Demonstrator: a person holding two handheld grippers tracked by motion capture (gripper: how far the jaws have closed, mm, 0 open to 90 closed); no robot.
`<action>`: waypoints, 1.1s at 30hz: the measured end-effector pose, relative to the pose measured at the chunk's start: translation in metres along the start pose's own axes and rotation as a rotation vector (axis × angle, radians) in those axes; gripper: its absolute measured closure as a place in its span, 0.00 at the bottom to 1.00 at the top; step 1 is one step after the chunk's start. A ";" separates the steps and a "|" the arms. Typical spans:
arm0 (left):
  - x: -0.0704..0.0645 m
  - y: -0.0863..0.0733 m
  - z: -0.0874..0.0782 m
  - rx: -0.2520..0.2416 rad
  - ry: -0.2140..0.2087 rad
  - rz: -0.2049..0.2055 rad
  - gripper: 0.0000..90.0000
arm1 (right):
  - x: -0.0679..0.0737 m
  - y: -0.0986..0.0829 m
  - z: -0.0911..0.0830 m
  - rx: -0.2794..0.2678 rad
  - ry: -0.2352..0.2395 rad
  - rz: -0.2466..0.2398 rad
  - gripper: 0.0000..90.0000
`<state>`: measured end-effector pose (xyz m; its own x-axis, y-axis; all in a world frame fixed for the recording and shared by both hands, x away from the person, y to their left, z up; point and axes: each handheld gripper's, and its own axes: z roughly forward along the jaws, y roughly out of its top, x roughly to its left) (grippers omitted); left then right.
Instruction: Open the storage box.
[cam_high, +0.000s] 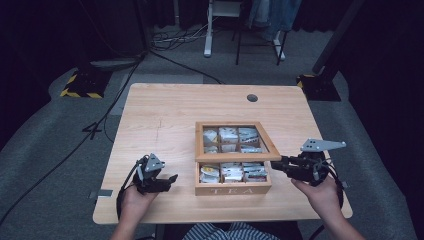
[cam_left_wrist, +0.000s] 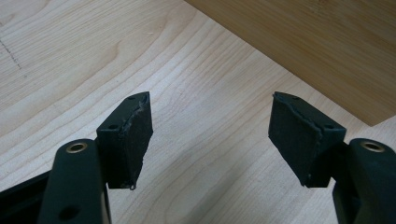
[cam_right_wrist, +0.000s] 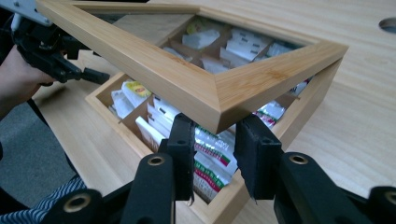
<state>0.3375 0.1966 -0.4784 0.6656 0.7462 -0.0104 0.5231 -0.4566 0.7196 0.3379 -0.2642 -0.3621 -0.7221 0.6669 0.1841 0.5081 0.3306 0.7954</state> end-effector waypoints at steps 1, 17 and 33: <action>0.000 0.000 0.000 0.000 -0.001 0.005 0.35 | 0.000 0.003 -0.001 -0.011 -0.002 -0.001 0.75; 0.000 0.001 -0.002 -0.008 -0.002 0.003 0.35 | 0.002 0.016 0.004 -0.079 -0.002 -0.026 0.78; -0.001 0.004 -0.002 -0.016 -0.009 -0.006 0.36 | 0.004 0.027 0.014 -0.101 -0.086 -0.084 0.84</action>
<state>0.3373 0.1953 -0.4741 0.6674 0.7444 -0.0206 0.5183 -0.4445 0.7306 0.3557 -0.2435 -0.3478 -0.7149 0.6959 0.0675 0.3943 0.3215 0.8609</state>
